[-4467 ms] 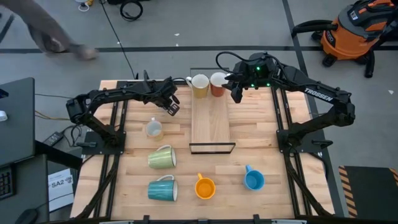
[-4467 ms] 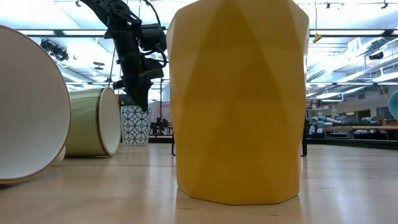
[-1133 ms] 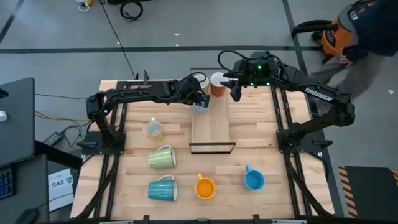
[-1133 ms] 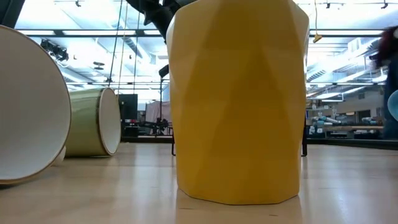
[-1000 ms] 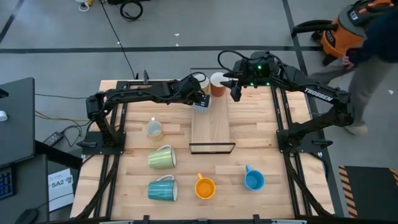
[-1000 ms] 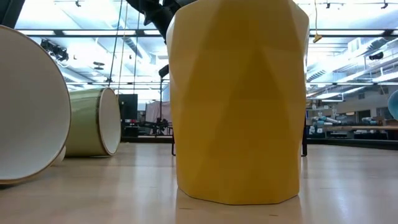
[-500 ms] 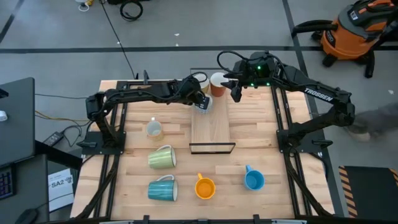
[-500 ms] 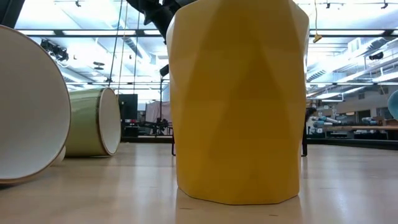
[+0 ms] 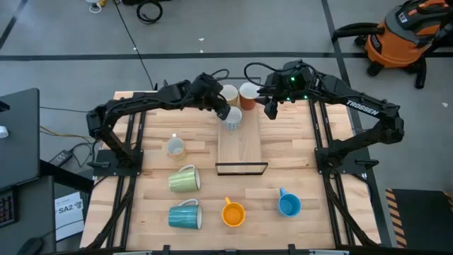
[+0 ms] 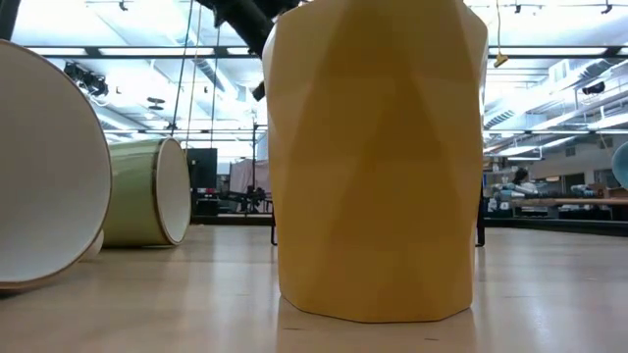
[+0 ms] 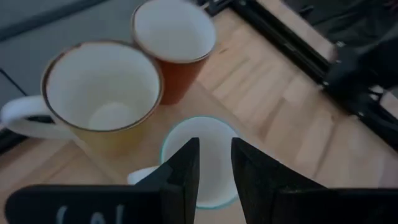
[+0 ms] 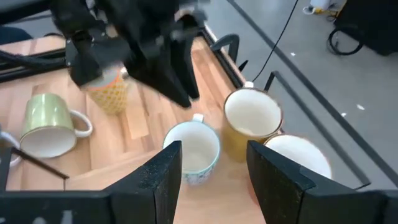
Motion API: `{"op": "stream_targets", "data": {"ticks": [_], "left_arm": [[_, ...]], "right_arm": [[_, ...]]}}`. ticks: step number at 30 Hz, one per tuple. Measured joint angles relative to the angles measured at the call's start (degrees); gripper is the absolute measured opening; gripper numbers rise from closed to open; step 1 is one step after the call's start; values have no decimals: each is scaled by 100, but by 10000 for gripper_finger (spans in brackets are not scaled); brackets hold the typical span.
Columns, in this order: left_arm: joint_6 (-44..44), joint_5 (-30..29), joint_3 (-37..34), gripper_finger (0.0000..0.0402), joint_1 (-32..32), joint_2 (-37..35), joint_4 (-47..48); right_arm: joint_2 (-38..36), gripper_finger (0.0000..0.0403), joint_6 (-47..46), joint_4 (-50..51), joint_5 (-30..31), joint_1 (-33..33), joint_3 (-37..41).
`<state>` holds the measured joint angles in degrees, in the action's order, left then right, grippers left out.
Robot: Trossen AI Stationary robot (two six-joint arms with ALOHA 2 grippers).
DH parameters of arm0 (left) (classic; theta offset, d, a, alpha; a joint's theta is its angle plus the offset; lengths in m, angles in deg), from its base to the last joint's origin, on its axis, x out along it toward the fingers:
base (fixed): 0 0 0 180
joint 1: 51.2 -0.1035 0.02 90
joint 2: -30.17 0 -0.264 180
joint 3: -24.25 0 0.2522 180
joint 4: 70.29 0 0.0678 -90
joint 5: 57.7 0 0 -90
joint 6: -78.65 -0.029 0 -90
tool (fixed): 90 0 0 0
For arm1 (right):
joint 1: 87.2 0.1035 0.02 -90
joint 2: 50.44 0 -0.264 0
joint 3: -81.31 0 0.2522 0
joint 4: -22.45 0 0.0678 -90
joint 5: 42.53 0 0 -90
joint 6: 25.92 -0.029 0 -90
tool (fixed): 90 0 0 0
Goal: Place coffee mugs
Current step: Put the yellow patterned mug on the shelf
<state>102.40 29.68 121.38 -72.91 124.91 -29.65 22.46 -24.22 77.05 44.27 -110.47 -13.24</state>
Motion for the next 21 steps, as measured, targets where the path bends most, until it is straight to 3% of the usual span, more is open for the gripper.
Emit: {"op": "stream_targets", "data": {"ticks": [11,21], "left_arm": [[-701,247,7,98,118,-962,709],[-706,256,7,98,244,-1851,2439]], "right_arm": [[0,185,-2,-1,-585,454,0],[0,185,-80,-310,-587,776,0]]}}
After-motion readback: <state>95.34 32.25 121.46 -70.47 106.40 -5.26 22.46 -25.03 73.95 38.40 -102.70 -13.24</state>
